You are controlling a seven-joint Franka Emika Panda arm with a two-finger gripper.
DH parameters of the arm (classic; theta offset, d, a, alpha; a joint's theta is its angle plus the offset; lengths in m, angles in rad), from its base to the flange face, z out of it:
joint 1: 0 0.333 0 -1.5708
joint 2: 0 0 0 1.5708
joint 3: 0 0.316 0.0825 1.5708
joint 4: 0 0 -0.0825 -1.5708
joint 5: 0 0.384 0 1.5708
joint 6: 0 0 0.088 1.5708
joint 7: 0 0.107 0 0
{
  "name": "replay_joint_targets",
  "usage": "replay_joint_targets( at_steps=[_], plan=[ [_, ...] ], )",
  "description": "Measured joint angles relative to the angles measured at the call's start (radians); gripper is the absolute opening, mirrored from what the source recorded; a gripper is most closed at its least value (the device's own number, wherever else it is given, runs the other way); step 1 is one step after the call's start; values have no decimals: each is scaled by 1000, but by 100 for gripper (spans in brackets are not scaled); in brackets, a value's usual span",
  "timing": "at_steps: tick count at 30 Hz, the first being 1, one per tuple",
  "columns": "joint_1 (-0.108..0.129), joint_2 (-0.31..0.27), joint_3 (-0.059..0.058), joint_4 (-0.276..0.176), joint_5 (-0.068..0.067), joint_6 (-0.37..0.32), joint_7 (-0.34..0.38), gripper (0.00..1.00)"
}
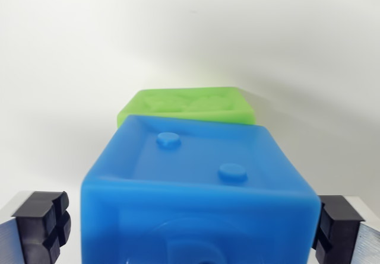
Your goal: Stack cube
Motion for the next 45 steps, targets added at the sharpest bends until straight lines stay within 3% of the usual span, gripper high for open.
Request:
replay_joint_targets(
  at_steps=[8, 19, 28, 45],
  plan=[
    [0, -45, 1, -5, 6, -36, -5, 100],
    [0, -145, 4, -14, 24, -126, -17, 100],
    [3, -251, 5, -15, 38, -229, -25, 100],
    [6, -443, 4, 19, 47, -453, -33, 100]
  ],
)
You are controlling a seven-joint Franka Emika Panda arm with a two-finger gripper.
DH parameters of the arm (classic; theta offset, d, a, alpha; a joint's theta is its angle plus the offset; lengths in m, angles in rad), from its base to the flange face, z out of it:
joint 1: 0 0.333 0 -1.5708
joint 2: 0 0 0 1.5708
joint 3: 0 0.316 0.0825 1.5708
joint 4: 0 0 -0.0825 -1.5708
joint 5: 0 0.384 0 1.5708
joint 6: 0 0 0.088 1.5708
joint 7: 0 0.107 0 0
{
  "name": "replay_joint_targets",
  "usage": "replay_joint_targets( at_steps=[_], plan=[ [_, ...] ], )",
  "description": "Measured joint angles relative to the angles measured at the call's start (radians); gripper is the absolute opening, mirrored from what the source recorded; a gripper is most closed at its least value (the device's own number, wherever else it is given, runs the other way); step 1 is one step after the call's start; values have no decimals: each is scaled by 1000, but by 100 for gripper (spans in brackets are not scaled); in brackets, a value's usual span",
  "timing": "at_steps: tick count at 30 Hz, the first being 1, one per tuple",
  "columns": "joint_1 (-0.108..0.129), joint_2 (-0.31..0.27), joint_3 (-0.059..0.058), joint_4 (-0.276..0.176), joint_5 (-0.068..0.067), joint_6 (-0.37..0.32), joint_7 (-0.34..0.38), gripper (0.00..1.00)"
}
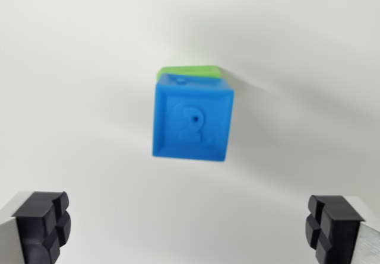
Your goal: Stack cube
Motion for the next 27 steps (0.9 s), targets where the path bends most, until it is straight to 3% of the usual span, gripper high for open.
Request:
replay_joint_targets(
  at_steps=[12, 27],
  plan=[
    [0, -111, -2, 61, 3, -171, -3, 100],
    [0, -186, -5, 145, 3, -331, -5, 100]
  ],
)
